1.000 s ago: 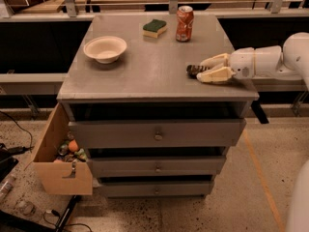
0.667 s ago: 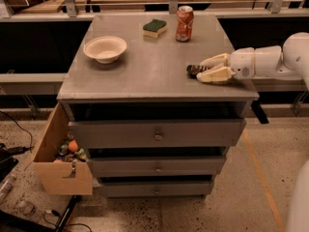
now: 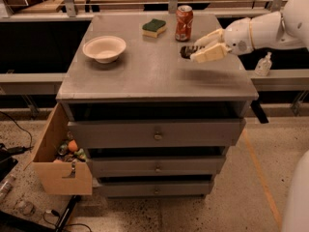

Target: Place rxbar chocolate into paper bowl

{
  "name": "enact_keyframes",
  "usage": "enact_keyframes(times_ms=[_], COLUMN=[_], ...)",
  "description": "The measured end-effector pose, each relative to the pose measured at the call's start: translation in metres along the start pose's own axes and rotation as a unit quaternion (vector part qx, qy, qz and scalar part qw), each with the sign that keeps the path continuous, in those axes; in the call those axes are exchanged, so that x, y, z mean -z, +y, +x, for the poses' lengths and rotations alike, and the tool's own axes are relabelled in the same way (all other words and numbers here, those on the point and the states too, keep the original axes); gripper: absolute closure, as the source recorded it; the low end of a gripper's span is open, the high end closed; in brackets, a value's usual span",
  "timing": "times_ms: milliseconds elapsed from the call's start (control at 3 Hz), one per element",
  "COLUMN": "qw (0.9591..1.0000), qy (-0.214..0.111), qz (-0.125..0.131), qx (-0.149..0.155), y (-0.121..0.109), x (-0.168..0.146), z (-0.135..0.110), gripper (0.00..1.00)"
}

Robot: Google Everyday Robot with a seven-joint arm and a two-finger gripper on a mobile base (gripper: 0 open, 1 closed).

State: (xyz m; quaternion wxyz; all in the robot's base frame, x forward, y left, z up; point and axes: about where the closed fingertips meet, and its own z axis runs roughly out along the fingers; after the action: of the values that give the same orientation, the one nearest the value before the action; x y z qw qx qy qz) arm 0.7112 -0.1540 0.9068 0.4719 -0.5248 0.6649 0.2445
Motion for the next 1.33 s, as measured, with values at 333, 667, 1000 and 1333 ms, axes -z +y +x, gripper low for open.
enact_keyframes(times_ms=[333, 667, 1000, 1333], qw=[0.999, 0.9974, 0.9971, 0.9982], qy=[0.03, 0.05, 0.05, 0.038], qz=[0.015, 0.025, 0.023, 0.01], qx=[0.031, 0.047, 0.052, 0.046], y=[-0.005, -0.018, -0.03, -0.037], x=[-0.013, -0.042, -0.081, -0.149], z=[-0.051, -0.088, -0.116, -0.138], gripper=[1.0, 1.0, 1.0, 1.0])
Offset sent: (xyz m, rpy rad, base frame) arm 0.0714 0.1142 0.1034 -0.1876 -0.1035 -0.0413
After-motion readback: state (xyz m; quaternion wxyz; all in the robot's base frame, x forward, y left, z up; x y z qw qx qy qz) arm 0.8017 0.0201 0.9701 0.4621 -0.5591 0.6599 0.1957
